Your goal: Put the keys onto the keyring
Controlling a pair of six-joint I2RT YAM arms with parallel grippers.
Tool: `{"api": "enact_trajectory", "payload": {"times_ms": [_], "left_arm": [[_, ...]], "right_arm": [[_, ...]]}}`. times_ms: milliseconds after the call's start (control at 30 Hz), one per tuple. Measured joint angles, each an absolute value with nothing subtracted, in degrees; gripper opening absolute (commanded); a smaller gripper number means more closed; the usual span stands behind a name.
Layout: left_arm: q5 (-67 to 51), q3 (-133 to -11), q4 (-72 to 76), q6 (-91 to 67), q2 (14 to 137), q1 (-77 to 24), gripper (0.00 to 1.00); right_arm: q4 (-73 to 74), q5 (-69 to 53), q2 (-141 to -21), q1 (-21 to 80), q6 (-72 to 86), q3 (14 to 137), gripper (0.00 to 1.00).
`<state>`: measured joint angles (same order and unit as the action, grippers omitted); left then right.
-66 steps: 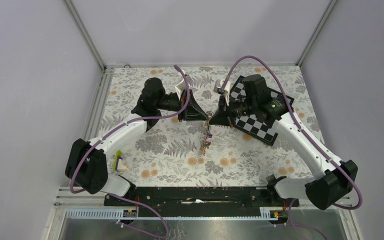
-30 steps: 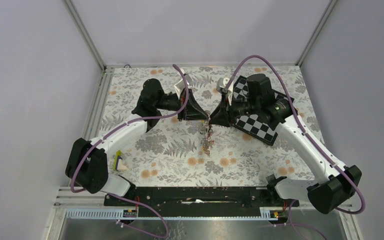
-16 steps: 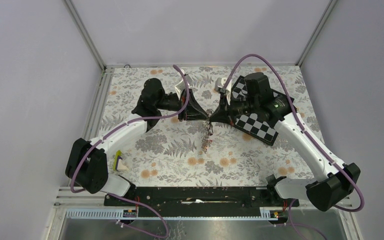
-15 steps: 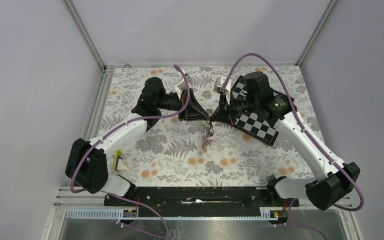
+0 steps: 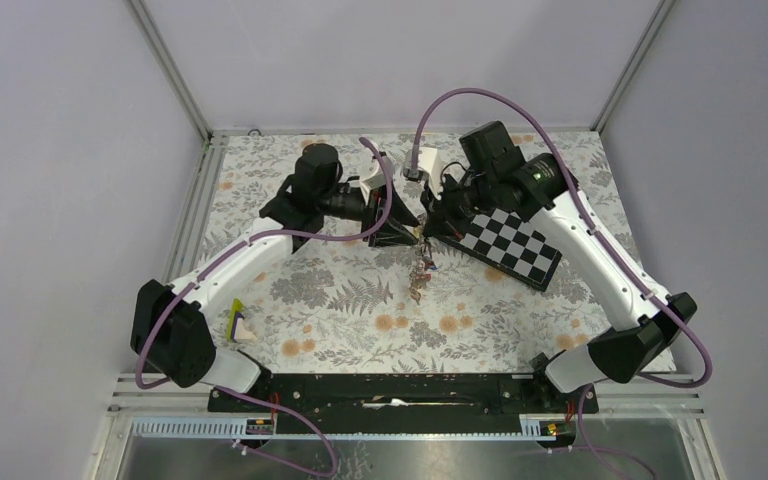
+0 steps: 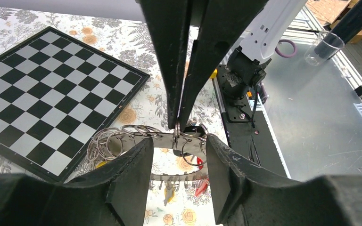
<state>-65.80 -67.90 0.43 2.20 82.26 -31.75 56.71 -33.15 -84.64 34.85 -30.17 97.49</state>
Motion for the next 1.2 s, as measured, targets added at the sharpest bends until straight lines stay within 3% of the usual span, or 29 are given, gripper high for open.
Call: {"api": "enact_trajectory", "payload": {"times_ms": [200,333,533,867,1000,1100,1200], "left_arm": [[-65.0,-67.9,-0.8,4.2,82.3,-32.3,0.47],[-64.6,-67.9,-0.6,4.0,82.3,-32.3,0.35],[-64.5,-67.9,0.3,3.0,82.5,-32.4,0.26],[-65.0,-67.9,1.5,1.0,83.6,-33.0,0.20],[-65.6,-67.9,2.3,0.0,83.9,-33.0,0.13],[-66.1,-67.9,2.6,-1.1,83.9,-33.0,0.00],[-66.7,-67.9,2.7,-1.8,83.9,-33.0,0.00]], "right_arm": [[60.2,-32.1,-86.2,35.4,-30.9,98.5,0.00],[61.1,-32.2,-86.3,35.5,-31.0,98.5,0.00],[61.0,-32.5,-86.3,35.5,-31.0,98.5,0.00],[61.0,-32.4,-86.3,35.5,-31.0,98.5,0.00],[60.9,-32.3,-86.3,35.5,-31.0,98.5,0.00],[60.8,-32.1,-86.3,35.5,-31.0,98.4,0.00],[60.2,-32.1,-86.3,35.5,-31.0,98.0,0.00]]}}
